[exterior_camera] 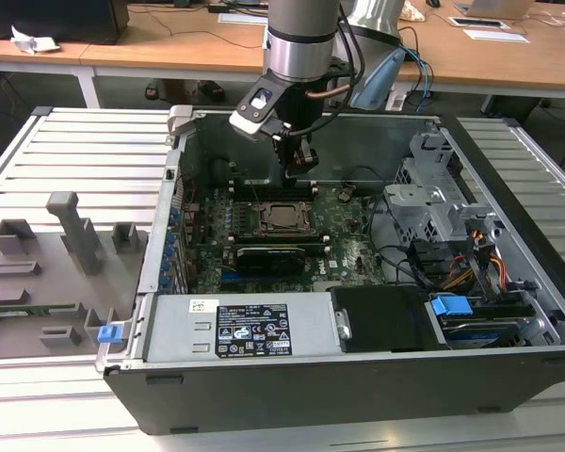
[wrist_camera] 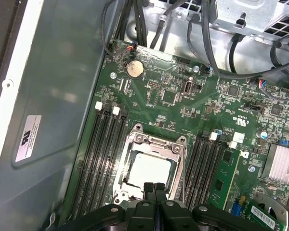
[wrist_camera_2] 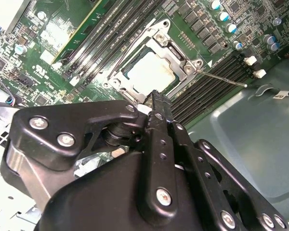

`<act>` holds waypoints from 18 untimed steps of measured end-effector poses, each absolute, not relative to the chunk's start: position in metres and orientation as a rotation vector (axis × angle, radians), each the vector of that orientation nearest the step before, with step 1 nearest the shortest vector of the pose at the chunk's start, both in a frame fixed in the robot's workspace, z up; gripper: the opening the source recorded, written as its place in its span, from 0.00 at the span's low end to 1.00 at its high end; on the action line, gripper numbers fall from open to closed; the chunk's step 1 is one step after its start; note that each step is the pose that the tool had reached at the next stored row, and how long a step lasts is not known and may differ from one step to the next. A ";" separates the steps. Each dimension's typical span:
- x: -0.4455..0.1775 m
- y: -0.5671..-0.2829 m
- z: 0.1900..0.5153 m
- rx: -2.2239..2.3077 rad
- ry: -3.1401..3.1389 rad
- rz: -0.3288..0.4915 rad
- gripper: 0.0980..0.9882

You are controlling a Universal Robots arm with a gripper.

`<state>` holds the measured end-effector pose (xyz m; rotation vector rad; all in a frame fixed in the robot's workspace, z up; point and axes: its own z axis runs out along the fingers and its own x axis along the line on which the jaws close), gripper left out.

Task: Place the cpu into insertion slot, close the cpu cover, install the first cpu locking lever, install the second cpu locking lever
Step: 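Install the first cpu locking lever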

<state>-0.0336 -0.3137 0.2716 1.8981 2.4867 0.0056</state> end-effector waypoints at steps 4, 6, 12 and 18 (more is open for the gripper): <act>-0.034 -0.314 0.272 1.891 2.492 0.006 0.01; -0.034 -0.314 0.272 1.887 2.495 0.006 0.01; -0.034 -0.314 0.272 1.876 2.504 0.006 0.01; -0.034 -0.314 0.272 1.865 2.511 0.006 0.01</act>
